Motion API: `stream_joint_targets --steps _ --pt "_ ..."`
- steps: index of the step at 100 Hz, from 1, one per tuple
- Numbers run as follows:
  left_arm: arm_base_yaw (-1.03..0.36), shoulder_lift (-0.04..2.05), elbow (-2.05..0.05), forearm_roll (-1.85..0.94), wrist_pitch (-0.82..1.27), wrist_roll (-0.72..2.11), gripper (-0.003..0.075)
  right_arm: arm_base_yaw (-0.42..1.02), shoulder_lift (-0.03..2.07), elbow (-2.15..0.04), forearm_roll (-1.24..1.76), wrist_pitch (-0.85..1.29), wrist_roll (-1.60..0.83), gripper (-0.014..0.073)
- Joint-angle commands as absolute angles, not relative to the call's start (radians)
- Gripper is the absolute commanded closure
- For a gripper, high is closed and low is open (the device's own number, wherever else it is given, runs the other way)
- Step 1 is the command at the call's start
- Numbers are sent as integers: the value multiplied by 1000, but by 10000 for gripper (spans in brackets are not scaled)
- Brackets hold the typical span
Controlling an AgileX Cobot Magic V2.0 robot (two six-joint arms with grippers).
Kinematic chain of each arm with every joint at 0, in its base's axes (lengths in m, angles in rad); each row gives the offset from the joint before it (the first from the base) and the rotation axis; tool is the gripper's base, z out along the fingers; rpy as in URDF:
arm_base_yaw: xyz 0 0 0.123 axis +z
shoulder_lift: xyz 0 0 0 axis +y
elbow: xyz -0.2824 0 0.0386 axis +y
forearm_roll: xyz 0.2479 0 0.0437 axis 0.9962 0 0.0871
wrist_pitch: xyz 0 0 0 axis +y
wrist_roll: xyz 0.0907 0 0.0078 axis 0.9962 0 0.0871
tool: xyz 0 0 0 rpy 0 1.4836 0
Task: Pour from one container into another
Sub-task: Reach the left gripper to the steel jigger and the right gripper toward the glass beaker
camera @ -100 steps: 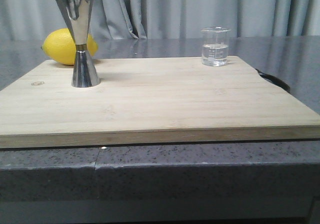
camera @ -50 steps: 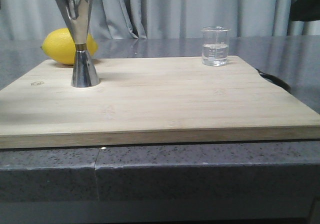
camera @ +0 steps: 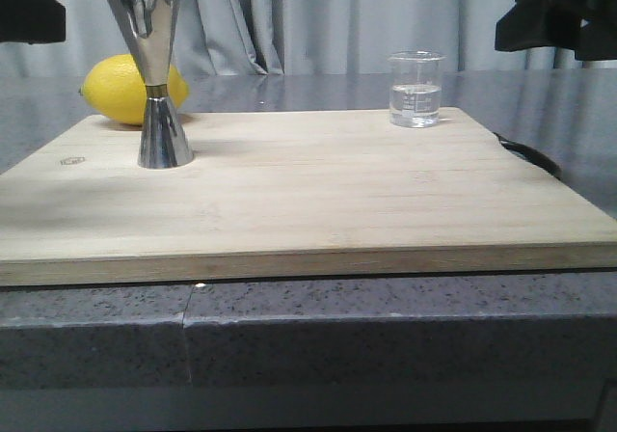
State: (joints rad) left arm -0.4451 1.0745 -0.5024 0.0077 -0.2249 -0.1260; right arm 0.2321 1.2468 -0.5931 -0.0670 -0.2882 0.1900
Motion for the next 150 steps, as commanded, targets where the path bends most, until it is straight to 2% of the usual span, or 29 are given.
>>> stream_joint_targets --steps 1,42,122,150 --pt "-473 1088 -537 11 -321 -138 183 233 1250 -626 -77 -397 186 121" --pt "-602 1275 -511 11 -611 -138 185 233 1307 -569 -91 -499 186 121" --pt "-605 1478 -513 -6 -888 -138 185 233 1307 -569 -108 -527 186 121" --pt "-605 1525 -521 -11 -930 -138 244 233 1307 -569 -112 -528 186 121"
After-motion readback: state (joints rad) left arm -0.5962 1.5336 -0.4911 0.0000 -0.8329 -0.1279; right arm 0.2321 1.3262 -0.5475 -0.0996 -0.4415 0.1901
